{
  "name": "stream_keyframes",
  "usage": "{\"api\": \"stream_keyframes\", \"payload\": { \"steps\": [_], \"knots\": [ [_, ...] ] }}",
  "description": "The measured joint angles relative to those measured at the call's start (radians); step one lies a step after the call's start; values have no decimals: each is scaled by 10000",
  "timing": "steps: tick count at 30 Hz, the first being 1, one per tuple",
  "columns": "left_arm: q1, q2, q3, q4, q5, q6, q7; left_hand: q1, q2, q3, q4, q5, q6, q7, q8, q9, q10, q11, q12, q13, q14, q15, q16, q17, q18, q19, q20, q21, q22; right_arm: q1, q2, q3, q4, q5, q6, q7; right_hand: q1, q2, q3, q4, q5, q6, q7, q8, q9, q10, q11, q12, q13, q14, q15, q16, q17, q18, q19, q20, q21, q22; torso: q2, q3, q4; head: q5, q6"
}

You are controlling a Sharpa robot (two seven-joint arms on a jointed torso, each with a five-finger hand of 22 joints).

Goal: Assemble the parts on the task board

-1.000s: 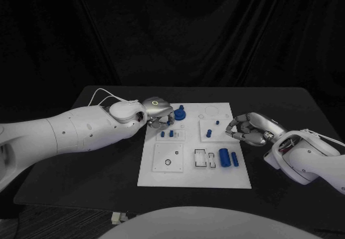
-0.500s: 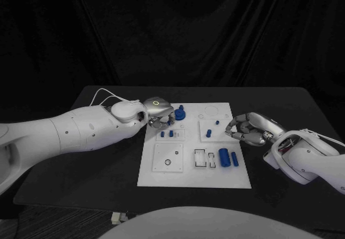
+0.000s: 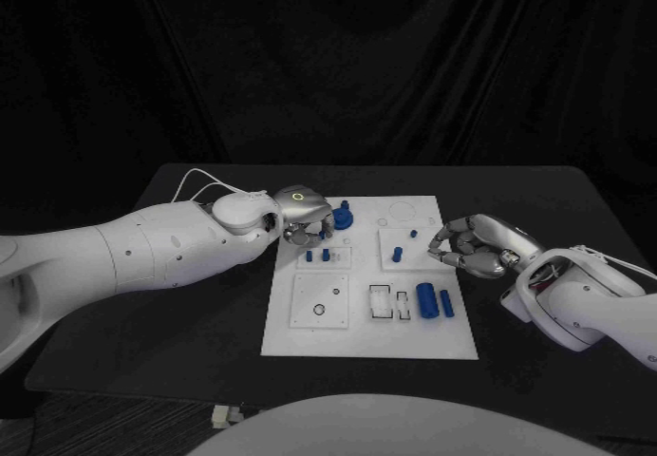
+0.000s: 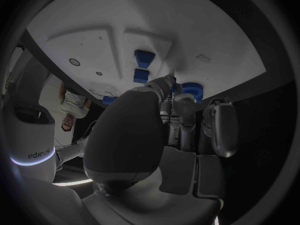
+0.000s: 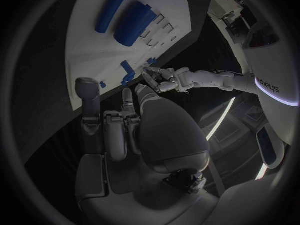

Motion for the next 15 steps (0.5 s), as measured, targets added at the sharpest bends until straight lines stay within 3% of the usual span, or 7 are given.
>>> {"api": "stream_keyframes", "payload": {
  "steps": [15],
  "knots": [
    [-29,-88,0,97,2,166,-18,0,0,0,0,-1,4,-4,0,0,33,-31,-19,10,-72,-1,-109,-97,0,-1,1,-46,-1,-1,15,-1,0,0,3,-9,0,0,0,0,0,36,-36,0,1,0,0,1,-1,0,1,0,0,0,0,0,0,-2,-6,-1,-1,8,0]
  ]
}}
